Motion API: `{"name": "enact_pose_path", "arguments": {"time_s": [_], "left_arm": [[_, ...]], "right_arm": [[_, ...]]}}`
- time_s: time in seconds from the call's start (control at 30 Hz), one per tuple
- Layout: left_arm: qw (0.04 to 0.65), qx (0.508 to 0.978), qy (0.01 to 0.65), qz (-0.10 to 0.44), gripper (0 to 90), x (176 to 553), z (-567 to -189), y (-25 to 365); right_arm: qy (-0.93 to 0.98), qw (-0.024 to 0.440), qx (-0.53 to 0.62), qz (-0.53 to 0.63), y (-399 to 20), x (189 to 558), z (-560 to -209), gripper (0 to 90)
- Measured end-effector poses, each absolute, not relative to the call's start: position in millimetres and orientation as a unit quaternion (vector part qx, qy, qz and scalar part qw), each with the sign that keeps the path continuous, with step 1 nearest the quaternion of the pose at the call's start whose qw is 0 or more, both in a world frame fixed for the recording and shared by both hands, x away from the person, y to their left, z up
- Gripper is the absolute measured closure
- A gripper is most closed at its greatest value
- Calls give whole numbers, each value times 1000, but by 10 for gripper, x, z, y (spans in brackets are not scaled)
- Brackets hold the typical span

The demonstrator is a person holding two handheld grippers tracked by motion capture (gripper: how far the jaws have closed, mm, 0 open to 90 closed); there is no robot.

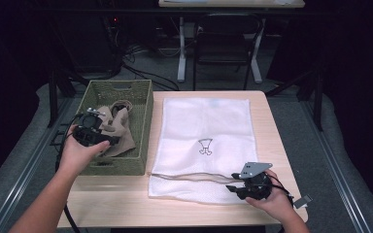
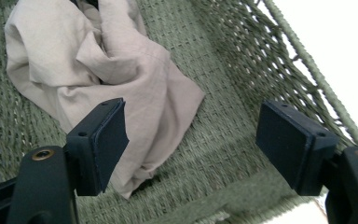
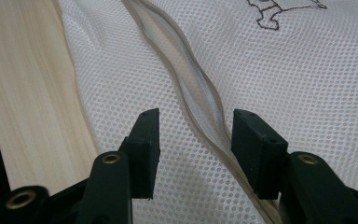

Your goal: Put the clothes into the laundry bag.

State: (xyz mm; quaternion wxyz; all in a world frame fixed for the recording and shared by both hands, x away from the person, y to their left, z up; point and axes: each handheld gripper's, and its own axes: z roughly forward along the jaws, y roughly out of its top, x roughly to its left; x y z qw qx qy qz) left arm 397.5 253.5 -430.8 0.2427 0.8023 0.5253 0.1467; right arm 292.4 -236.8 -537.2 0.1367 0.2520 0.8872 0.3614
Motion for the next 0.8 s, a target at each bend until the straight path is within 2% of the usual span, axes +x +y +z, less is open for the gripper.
{"name": "enact_pose_path", "arguments": {"time_s": [0.63, 0.8], "left_arm": [[204, 789, 560, 146, 229, 4436, -4231, 2549], [176, 789, 569, 148, 232, 4567, -4238, 2537]], "right_arm": [[888, 137, 251, 359, -2367, 2924, -5381, 516], [888, 137, 251, 360, -2373, 2929, -5381, 516]]}}
